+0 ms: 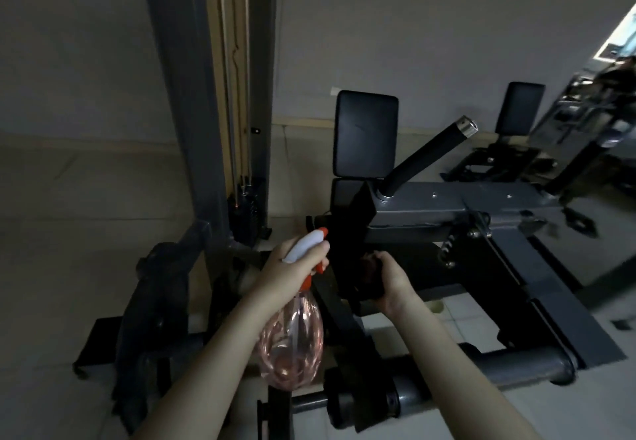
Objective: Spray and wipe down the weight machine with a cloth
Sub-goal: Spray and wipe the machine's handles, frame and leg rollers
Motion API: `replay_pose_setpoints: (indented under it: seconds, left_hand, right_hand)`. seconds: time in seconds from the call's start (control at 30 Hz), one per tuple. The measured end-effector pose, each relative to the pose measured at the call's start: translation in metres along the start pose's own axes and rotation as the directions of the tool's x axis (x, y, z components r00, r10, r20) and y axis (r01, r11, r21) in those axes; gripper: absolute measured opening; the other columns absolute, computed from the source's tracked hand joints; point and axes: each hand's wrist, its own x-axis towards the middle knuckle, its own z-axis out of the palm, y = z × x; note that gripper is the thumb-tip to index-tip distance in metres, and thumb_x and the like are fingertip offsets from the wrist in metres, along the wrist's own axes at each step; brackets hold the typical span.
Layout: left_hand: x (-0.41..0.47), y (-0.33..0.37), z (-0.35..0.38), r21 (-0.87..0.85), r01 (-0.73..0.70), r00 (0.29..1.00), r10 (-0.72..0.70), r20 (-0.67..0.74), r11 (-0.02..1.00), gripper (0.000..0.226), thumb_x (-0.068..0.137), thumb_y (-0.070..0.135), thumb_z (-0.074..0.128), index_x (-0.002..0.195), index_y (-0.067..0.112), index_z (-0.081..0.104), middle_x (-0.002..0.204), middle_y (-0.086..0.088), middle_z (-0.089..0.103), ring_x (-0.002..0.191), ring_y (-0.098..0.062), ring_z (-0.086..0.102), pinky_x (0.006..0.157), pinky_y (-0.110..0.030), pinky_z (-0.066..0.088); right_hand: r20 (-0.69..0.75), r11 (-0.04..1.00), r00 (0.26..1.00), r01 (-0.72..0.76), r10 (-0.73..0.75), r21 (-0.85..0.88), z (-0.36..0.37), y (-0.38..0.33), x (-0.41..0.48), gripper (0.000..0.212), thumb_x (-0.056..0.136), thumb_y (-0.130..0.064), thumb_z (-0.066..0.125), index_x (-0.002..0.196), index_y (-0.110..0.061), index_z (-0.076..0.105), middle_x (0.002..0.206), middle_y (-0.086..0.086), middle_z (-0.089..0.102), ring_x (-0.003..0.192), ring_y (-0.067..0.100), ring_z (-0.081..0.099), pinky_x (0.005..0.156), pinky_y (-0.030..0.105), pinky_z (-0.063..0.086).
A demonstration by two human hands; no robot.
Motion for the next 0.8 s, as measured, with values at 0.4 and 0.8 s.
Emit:
replay_pose_setpoints:
  seconds: [0.4,0.8]
  left_hand:
    - [0.063,-0.027,-0.003,-0.121,0.117,0.990,-0.106,0.095,0.986,0.023,0.088,0.050,0.058,0.108,0.040,0.061,0.092,0.001,0.071,0.089,-0.016,0.069,0.100,-0.045,0.049]
    - [0.093,-0.040,0.018,-0.095,0.144,0.989,-0.141,0.032,0.985,0.015,0.095,0.046,0.051,0.092,0.038,0.063,0.073,0.001,0.067,0.075,-0.019,0.068,0.088,-0.037,0.053]
  right_hand:
    - [-0.037,0.999,0.999,0.035,-0.034,0.020,-0.007,0.003,0.017,0.033,0.093,-0.036,0.049,0.113,-0.013,0.061,0.105,0.014,0.066,0.094,0.028,0.063,0.071,0.036,0.050]
    - [0.027,0.998,0.998,0.064,-0.063,-0.017,0.002,0.003,0.016,0.035,0.092,-0.033,0.052,0.118,-0.010,0.058,0.104,0.016,0.067,0.082,0.028,0.066,0.045,0.024,0.048]
